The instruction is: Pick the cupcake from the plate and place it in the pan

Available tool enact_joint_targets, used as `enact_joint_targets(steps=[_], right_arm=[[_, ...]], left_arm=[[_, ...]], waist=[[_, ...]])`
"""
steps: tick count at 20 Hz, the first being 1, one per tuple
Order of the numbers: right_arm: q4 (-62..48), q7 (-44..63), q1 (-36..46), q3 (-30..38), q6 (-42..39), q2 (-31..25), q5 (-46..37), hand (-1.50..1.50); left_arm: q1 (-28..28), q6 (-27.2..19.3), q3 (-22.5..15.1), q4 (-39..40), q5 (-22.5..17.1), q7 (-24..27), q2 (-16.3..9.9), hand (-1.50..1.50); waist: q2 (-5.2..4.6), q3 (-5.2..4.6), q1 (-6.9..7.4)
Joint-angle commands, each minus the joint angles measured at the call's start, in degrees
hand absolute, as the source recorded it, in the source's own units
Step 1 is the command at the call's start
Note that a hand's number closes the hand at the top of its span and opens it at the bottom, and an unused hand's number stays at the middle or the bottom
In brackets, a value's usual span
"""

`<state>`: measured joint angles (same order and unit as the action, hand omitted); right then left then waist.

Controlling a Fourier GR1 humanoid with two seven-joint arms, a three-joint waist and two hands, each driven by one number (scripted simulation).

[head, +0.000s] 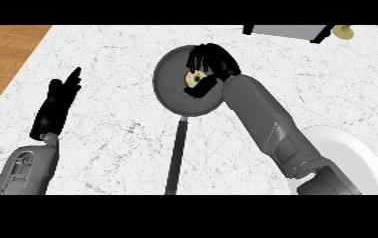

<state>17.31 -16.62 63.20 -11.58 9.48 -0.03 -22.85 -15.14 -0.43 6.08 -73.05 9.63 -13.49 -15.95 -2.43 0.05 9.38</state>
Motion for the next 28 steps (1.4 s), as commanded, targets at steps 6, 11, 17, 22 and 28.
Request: enact_joint_targets(steps=[6, 11, 17, 22, 28], right_arm=[[-1.4, -2.6, -1.9, -2.0, -0.9, 0.0, 8.1, -1.5], [-0.3, -6.4, -2.5, -0.7, -0.3, 0.0, 13.4, -1.5], [1.0, -8.6, -0.9, 1.3, 3.2, 0.0, 20.7, -1.5], [-1.1, -7.3, 1.6, 3.7, 6.3, 0.0, 25.5, -1.5], [-4.8, -9.7, 2.9, 8.4, 3.3, -3.6, 27.5, -1.5]], left_arm=[[-2.6, 0.6, -2.4, 0.5, 1.0, -0.3, 1.4, 0.0], [-4.5, 0.2, -2.1, 1.0, 1.2, -2.1, 1.5, 0.0], [-2.5, 0.6, -1.6, 1.7, 0.7, -0.9, 1.4, 0.0], [-1.2, -0.4, -0.4, 3.6, 0.7, 2.1, 1.3, 0.0], [1.0, -2.3, 2.0, 0.8, 0.4, -0.7, 0.1, 0.0]], waist=[[-0.8, 0.09, 3.66], [-0.65, 0.17, 2.94], [-0.02, 0.09, 1.94], [0.08, -0.03, -0.09], [0.9, 0.03, -4.82]])
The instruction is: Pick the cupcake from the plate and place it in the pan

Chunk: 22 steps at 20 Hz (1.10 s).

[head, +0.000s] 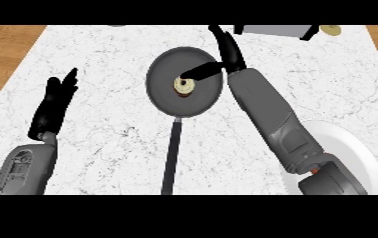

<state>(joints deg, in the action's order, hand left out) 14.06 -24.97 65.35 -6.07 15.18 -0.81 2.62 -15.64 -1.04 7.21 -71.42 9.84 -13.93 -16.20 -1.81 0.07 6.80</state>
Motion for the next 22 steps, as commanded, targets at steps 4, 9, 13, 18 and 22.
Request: enact_joint_targets(steps=[4, 9, 13, 18, 22], right_arm=[[-3.2, -2.0, 1.7, 4.6, -9.2, -9.5, 2.9, -1.5], [-4.9, -3.9, 0.8, 5.3, -17.5, -16.2, 2.8, -1.5], [-6.3, -7.1, -1.6, 5.5, -26.4, -23.6, 2.3, -1.5], [-7.5, -13.0, -5.4, 4.4, -29.4, -25.4, 0.3, -1.5], [-7.8, -14.9, -5.4, 4.6, -33.5, -29.9, -0.1, -1.5]], left_arm=[[2.9, -1.7, 1.6, -0.9, -0.1, 0.9, -0.1, 0.0], [2.0, 0.8, 4.2, -0.1, -2.2, 0.0, -2.8, 0.0], [6.6, 1.1, 3.0, -3.6, -2.0, 1.1, -2.0, 0.0], [5.6, 0.3, 2.8, -3.7, -1.1, 1.1, -1.8, 0.0], [6.7, -0.6, 1.3, -5.6, -0.2, -0.1, -0.1, 0.0]], waist=[[0.44, 0.0, -3.19], [0.6, -0.01, -4.01], [0.49, 0.06, -3.15], [0.22, 0.1, -3.07], [0.1, 0.16, -2.63]])
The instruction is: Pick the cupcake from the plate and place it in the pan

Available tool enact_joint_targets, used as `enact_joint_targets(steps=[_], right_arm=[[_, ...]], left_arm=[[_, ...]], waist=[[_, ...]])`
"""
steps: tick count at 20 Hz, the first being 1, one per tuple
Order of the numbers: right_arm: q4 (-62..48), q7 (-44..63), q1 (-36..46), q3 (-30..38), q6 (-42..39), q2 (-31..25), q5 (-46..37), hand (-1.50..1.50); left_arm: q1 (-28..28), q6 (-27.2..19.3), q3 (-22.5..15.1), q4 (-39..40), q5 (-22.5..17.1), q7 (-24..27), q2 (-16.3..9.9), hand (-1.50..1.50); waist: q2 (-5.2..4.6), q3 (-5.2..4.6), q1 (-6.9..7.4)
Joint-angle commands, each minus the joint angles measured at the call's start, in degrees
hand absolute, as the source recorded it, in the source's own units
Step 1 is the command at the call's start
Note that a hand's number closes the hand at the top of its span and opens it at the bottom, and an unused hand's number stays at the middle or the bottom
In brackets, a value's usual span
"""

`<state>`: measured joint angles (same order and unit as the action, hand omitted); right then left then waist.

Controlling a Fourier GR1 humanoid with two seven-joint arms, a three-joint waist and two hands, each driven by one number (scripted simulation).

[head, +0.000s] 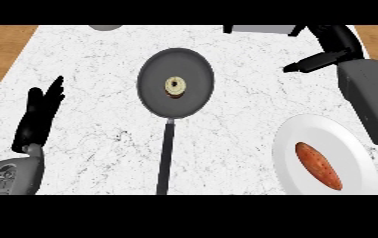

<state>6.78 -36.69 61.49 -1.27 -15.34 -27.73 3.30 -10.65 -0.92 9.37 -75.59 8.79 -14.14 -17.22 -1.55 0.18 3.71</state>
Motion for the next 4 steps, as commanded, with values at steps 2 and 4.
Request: enact_joint_targets(steps=[2, 4], right_arm=[[-0.8, -3.9, -1.8, 0.0, -5.8, -5.3, -0.8, -1.5], [-1.2, -5.3, -2.9, -0.5, -5.0, -5.3, -1.7, -1.5]], left_arm=[[-1.0, 1.3, 1.1, 2.1, -0.7, 1.3, -1.3, 0.0], [0.1, -1.3, -1.3, -2.4, 0.9, -1.7, 1.8, 0.0]], waist=[[-0.29, 0.02, -0.12], [-0.08, 0.1, 0.41]])
